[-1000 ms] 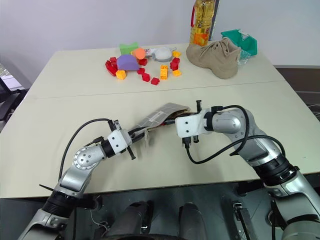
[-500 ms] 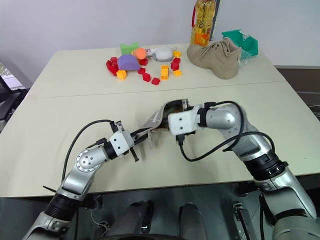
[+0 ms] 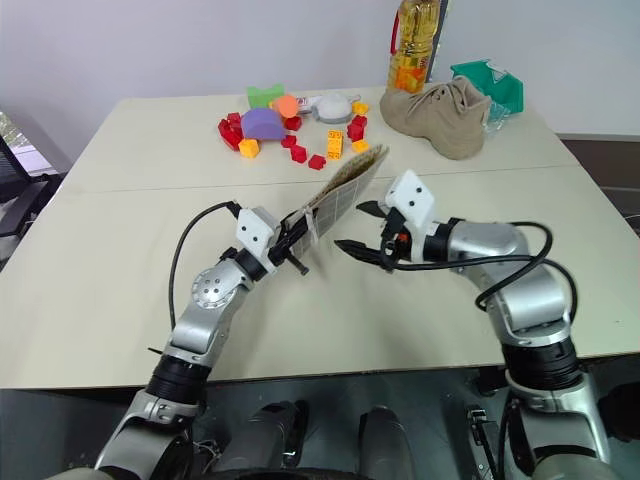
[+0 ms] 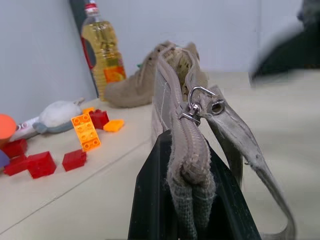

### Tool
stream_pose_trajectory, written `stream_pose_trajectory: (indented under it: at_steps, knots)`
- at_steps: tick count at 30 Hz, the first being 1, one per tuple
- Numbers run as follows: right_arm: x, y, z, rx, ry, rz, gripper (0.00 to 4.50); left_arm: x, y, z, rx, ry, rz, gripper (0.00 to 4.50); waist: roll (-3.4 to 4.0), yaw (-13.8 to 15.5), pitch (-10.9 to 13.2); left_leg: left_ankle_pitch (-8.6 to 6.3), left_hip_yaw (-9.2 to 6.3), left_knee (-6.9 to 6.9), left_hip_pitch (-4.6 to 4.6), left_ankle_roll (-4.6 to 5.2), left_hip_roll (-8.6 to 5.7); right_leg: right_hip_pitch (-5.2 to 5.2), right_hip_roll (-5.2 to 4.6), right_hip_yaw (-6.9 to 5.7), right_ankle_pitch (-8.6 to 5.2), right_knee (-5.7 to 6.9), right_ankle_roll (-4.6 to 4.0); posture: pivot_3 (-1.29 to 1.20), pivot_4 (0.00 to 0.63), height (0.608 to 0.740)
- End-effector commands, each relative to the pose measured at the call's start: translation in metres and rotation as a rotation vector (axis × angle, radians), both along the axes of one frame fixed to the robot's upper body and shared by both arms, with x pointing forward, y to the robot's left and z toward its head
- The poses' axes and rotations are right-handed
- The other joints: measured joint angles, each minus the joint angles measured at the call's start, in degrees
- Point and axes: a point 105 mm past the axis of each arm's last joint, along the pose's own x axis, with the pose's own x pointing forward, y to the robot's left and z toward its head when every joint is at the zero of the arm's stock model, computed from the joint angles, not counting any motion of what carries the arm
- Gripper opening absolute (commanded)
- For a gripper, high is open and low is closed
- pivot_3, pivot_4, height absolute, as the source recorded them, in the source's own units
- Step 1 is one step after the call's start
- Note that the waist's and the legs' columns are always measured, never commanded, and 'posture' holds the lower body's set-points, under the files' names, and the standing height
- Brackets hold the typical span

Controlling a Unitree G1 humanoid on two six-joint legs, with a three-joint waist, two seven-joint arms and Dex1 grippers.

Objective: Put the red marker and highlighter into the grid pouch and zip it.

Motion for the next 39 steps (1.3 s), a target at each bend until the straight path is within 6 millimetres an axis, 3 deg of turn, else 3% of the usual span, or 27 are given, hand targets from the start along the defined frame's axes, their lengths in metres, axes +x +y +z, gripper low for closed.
stream_pose_trajectory:
  at_steps: [1, 7, 8, 10, 16, 17, 21, 24, 29, 32, 34, 37, 38, 39]
  knots:
    - [0.004, 0.011, 0.005, 0.044, -0.029, -0.041, 3.98, 0.002, -0.002, 0.014, -0.037, -0.034, 0.0, 0.0, 0.0, 0.01, 0.0, 0.01, -0.01, -0.01, 0.0, -0.02, 0.01, 0.0, 0.01, -0.01, 0.0, 0.0, 0.0, 0.0, 0.15, 0.74]
    - [0.012, 0.027, 0.001, 0.073, -0.026, -0.048, 3.98, 0.001, -0.01, 0.016, -0.019, -0.055, -0.015, 0.0, 0.0, 0.13, 0.0, 0.02, -0.01, 0.01, -0.01, -0.03, -0.01, 0.01, 0.02, -0.01, 0.0, 0.0, 0.0, 0.0, 0.15, 0.74]
    - [0.012, 0.028, 0.002, 0.084, -0.018, -0.044, 3.75, 0.001, -0.01, 0.015, -0.018, -0.055, -0.013, 0.0, 0.0, 0.17, 0.0, 0.02, -0.01, 0.01, -0.01, -0.02, -0.01, 0.01, 0.02, -0.01, 0.0, 0.0, 0.0, 0.0, 0.15, 0.74]
    - [0.012, 0.029, 0.003, 0.099, -0.01, -0.027, 3.24, 0.0, -0.009, 0.015, -0.019, -0.055, -0.008, 0.0, 0.0, 0.19, 0.0, 0.02, -0.01, 0.01, -0.01, -0.02, -0.02, 0.01, 0.02, -0.01, 0.0, -0.01, 0.0, 0.0, 0.15, 0.74]
    - [0.013, 0.029, 0.01, 0.129, -0.014, -0.019, 0.22, -0.001, -0.004, 0.011, -0.01, -0.053, 0.009, 0.0, 0.0, 0.14, 0.0, 0.02, -0.01, 0.01, -0.01, -0.02, -0.01, 0.01, 0.03, -0.01, 0.0, 0.0, 0.0, 0.0, 0.15, 0.74]
    - [0.013, 0.029, 0.011, 0.135, -0.014, -0.019, 0.04, -0.001, -0.003, 0.011, -0.009, -0.053, 0.012, 0.0, 0.0, 0.13, 0.0, 0.01, -0.01, 0.01, -0.01, -0.02, -0.01, 0.01, 0.03, -0.01, 0.0, 0.0, 0.01, 0.0, 0.15, 0.74]
    - [0.018, 0.02, 0.017, 0.135, -0.035, -0.056, 0.04, 0.0, 0.004, 0.009, 0.007, -0.055, 0.031, 0.0, 0.0, 0.1, 0.0, 0.02, -0.02, 0.0, -0.01, -0.02, -0.01, 0.0, 0.03, -0.01, 0.0, 0.0, 0.0, 0.0, 0.15, 0.74]
    - [0.03, 0.0, 0.024, 0.115, -0.076, -0.142, 0.04, 0.0, 0.01, 0.005, 0.062, -0.071, 0.036, 0.0, 0.0, 0.09, 0.0, 0.01, -0.01, 0.0, -0.01, -0.02, -0.01, 0.0, 0.03, -0.01, 0.0, 0.0, 0.0, 0.0, 0.15, 0.74]
    - [0.066, -0.069, 0.036, 0.046, -0.153, -0.447, 0.04, -0.005, 0.025, -0.007, 0.183, -0.094, 0.023, 0.0, 0.0, 0.15, 0.0, 0.02, -0.01, 0.0, -0.01, -0.02, -0.02, 0.01, 0.03, 0.0, 0.0, -0.01, 0.0, 0.0, 0.15, 0.74]
    - [0.076, -0.097, 0.034, -0.001, -0.162, -0.566, 0.04, -0.011, 0.032, -0.013, 0.239, -0.099, 0.003, 0.0, 0.0, 0.17, 0.0, 0.02, 0.0, -0.02, -0.01, -0.02, -0.02, 0.01, 0.02, 0.0, 0.0, -0.02, 0.0, 0.0, 0.15, 0.74]
    - [0.078, -0.106, 0.03, -0.042, -0.167, -0.591, 0.04, -0.014, 0.038, -0.016, 0.259, -0.095, 0.001, 0.0, 0.01, -0.12, 0.0, 0.02, 0.02, -0.05, -0.01, -0.03, -0.01, -0.02, 0.02, 0.02, 0.0, -0.02, -0.01, 0.0, 0.15, 0.74]
    - [0.069, -0.096, 0.021, -0.067, -0.139, -0.495, 0.04, -0.017, 0.047, -0.022, 0.269, -0.063, 0.002, 0.0, 0.02, -0.96, 0.0, 0.02, 0.03, -0.08, -0.01, -0.03, 0.02, -0.04, 0.03, 0.03, 0.0, -0.01, -0.01, 0.0, 0.15, 0.74]
    - [0.065, -0.092, 0.017, -0.06, -0.113, -0.455, 0.28, -0.017, 0.05, -0.023, 0.273, -0.054, 0.006, 0.0, 0.02, -1.03, 0.0, 0.02, 0.02, -0.08, -0.01, -0.02, 0.03, -0.03, 0.03, 0.03, 0.0, -0.02, -0.01, 0.0, 0.15, 0.74]
    - [0.057, -0.086, 0.012, -0.053, -0.085, -0.394, 0.62, -0.017, 0.055, -0.026, 0.27, -0.03, 0.018, 0.33, 0.02, -1.05, 0.0, 0.02, 0.02, -0.08, -0.01, -0.02, 0.03, -0.03, 0.03, 0.03, 0.0, -0.02, -0.01, 0.0, 0.15, 0.74]
